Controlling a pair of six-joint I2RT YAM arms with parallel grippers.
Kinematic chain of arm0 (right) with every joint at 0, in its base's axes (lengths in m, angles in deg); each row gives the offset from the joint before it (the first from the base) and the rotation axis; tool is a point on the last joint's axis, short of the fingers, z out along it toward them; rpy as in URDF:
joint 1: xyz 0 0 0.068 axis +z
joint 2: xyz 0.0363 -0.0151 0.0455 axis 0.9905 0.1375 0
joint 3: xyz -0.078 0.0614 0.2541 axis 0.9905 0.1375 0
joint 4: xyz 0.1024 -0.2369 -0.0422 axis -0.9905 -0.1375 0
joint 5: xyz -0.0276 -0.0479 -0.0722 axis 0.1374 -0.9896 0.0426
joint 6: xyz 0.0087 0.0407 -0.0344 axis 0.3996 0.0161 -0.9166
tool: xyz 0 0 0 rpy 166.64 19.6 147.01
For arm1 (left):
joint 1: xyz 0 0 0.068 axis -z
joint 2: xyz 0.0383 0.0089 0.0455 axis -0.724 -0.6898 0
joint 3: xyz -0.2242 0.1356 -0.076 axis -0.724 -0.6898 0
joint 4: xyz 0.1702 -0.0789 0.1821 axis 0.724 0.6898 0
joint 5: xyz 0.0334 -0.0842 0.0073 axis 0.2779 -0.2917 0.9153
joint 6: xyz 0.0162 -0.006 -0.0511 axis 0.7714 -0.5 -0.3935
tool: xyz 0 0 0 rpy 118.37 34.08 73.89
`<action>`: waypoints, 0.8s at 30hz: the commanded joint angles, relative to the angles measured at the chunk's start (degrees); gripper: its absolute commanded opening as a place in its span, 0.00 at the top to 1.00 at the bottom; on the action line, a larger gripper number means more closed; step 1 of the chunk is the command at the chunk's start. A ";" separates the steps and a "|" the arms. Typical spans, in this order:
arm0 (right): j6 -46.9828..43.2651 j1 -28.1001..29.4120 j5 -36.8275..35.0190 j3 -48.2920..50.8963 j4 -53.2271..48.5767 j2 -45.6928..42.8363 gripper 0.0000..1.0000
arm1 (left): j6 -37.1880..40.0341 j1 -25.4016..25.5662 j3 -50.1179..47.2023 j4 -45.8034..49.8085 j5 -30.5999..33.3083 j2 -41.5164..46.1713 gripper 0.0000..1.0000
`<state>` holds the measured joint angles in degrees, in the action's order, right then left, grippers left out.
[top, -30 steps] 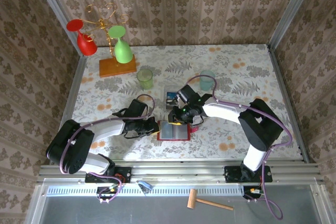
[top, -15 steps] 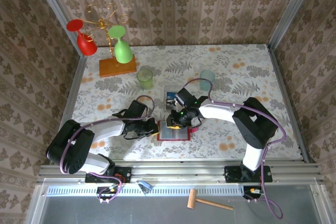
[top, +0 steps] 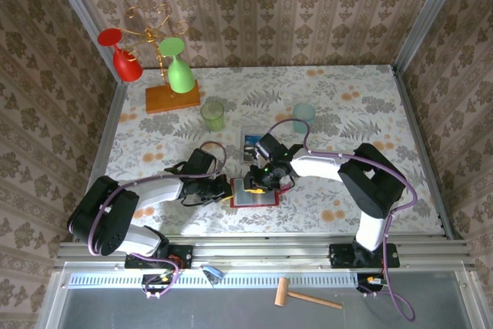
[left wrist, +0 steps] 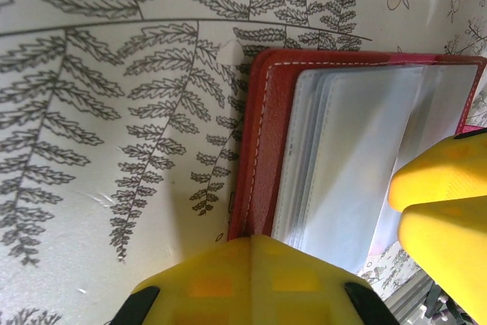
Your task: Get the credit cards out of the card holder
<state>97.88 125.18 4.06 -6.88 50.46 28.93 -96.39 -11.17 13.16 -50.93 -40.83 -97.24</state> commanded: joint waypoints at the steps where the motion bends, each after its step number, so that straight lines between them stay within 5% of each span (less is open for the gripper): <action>1: 1.25 0.71 1.44 0.80 1.12 0.89 0.72 | -0.48 0.28 -0.85 0.25 0.55 0.11 0.97; 24: 0.37 0.63 -0.87 1.59 -0.89 0.07 0.71 | -0.12 0.28 -0.40 0.74 0.50 -1.39 0.97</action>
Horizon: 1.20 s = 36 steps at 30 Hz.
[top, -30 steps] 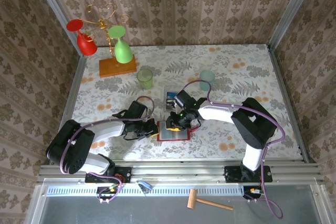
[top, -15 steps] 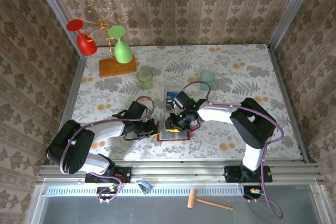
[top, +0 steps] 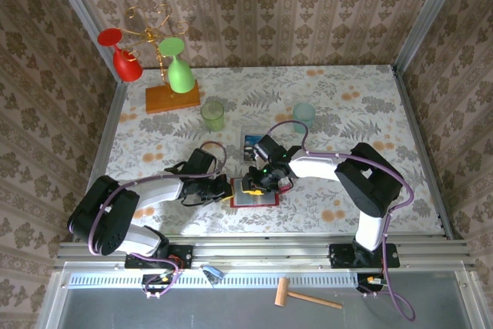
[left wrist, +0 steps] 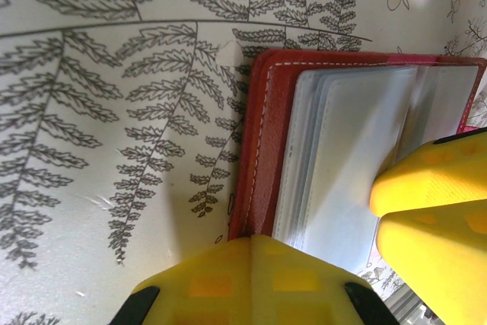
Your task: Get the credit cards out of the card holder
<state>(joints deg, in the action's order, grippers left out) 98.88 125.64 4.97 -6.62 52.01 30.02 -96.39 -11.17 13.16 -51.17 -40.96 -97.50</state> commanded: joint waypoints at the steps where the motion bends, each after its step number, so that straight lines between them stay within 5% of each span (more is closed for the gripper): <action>1: -0.70 0.14 -1.94 1.52 -2.34 -1.29 0.71 | -0.09 0.29 -0.34 1.20 0.75 -1.13 0.97; 28: 1.61 -2.25 2.10 9.40 10.39 -4.26 0.71 | -0.66 0.37 2.83 4.90 2.72 3.79 0.97; 36: 2.99 -3.12 3.82 12.05 15.19 -4.03 0.71 | -4.28 1.20 2.67 0.96 1.67 6.39 0.85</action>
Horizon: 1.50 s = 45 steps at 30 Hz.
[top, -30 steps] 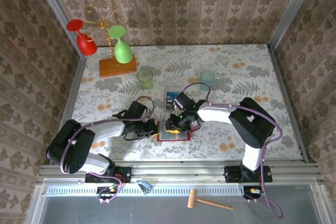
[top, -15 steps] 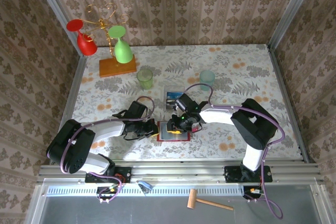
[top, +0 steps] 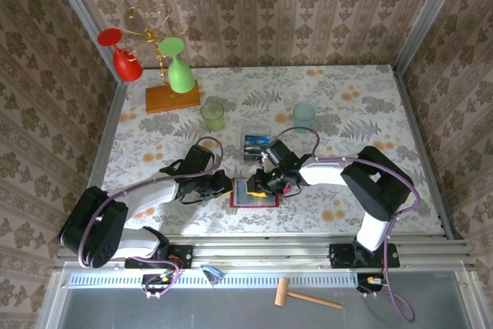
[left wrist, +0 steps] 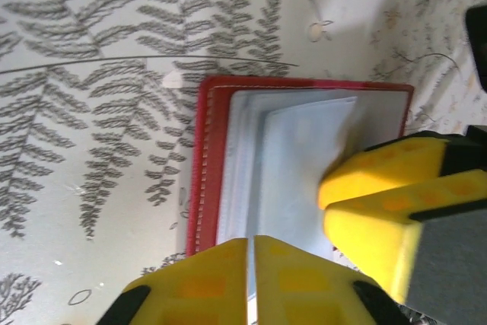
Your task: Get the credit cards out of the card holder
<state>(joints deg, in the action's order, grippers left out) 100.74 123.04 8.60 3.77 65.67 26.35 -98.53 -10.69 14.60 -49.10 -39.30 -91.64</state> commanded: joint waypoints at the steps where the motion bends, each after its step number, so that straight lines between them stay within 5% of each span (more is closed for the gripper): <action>1: 1.46 -0.59 0.41 2.01 2.23 -0.36 0.71 | -2.45 0.90 1.31 -1.64 -0.28 0.11 0.83; 18: 3.17 -2.03 1.80 5.47 7.33 -0.23 0.71 | -4.17 4.07 2.63 -4.80 -0.92 -7.34 0.75; 45: 3.84 -2.23 2.66 5.03 8.18 0.35 0.72 | -6.46 4.82 1.99 -9.93 -1.27 -8.85 0.80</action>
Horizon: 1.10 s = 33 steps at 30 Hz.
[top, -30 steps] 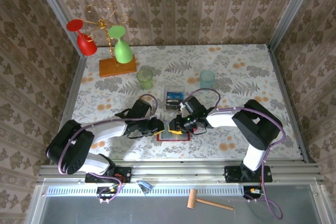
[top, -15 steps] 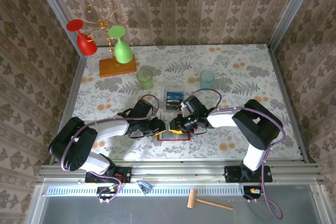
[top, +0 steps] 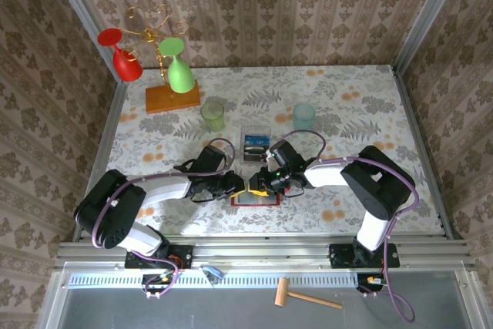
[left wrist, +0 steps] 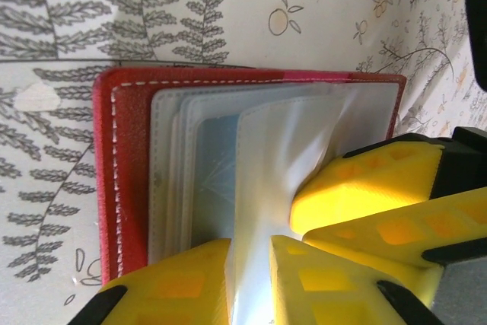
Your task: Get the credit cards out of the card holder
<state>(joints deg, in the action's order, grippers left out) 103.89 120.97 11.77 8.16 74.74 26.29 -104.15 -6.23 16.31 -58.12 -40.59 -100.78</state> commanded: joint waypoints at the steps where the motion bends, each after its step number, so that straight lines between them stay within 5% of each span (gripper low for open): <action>1: 0.62 -0.11 -0.59 0.60 -0.98 0.28 0.72 | -0.76 0.30 0.43 -0.91 0.12 0.42 0.80; 33: -5.07 -3.71 -7.07 -1.56 -17.89 -13.35 0.71 | 2.85 -0.24 8.02 1.70 -2.42 -3.00 0.79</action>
<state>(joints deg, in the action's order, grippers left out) 100.06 117.64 6.48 6.26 58.90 14.88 -102.75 -6.34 22.34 -57.49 -41.50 -102.94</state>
